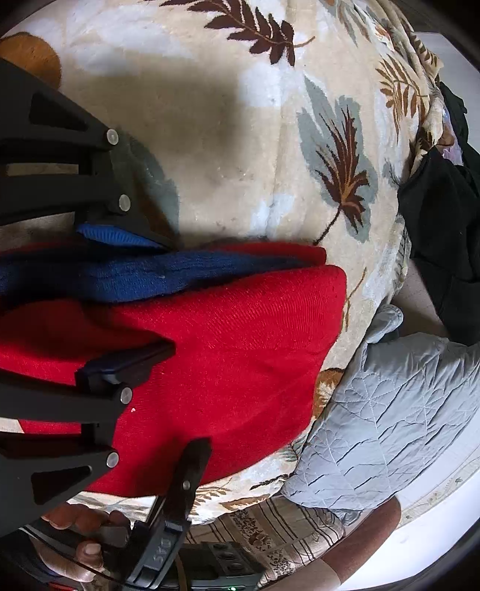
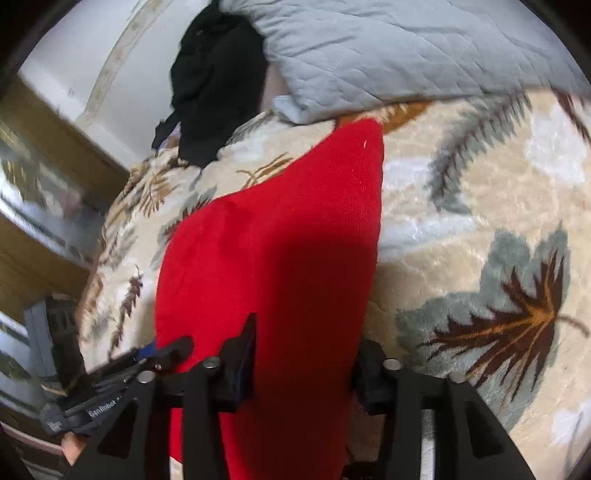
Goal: Fold small clothes
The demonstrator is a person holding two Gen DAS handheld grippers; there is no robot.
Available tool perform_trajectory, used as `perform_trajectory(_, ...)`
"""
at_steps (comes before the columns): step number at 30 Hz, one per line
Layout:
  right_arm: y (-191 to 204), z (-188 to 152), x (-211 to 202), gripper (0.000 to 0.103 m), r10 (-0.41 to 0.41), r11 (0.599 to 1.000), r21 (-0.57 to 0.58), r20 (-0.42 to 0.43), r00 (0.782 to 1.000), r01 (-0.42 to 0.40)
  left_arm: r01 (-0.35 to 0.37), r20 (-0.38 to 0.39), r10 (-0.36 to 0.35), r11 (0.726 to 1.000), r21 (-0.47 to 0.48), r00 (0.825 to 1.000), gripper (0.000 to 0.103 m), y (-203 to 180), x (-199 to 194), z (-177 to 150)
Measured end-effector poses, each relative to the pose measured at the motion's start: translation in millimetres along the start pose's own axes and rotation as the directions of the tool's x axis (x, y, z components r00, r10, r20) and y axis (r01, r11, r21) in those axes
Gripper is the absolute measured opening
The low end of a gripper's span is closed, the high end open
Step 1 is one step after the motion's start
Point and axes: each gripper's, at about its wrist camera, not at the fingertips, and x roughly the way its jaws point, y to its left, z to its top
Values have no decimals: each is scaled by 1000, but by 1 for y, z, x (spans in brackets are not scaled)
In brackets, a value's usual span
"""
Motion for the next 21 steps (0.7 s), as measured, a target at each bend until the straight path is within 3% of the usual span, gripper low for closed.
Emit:
perform_trajectory(2,-10,-3,-9,65,38,998,46,14,999,-38,32,3,-32,999,-31,999,51,3,-9,3)
perform_trajectory(4,-12,-8,-20,70,65,997,48,28,997,-67,92,56,-88,994,-66,995,50,8,-25,3)
perform_trajectory(6,-18,-16,-30,71,90,994,51,38,995,-92,127,110,-120,990,-60,987,57,12,-37,4)
perform_trajectory(10,-22,-22,-16,73,133,987,86,-7,991,-132,80,-38,-82,995,-56,996,63,11,2,-1)
perform_trajectory(11,-18,-21,-4,72,143,987,79,-37,989,-139,95,-24,-97,993,-71,995,61,14,7,-3)
perform_trajectory(12,-11,-22,9,68,121,992,43,-79,990,-118,118,-15,-120,990,-71,993,45,15,6,-2)
perform_trajectory(15,0,-21,9,53,70,998,10,-72,995,-70,114,-20,-116,990,-79,993,35,11,1,0)
perform_trajectory(17,11,-20,2,48,36,998,-40,-68,997,-39,71,-12,-71,997,-30,997,34,0,-3,0)
perform_trajectory(19,17,-20,-1,48,17,998,-65,-60,998,-21,58,-20,-59,998,-40,998,35,0,-2,1)
perform_trajectory(21,12,-21,6,56,5,999,-50,-69,998,-8,71,-37,-73,996,-46,997,40,2,0,4)
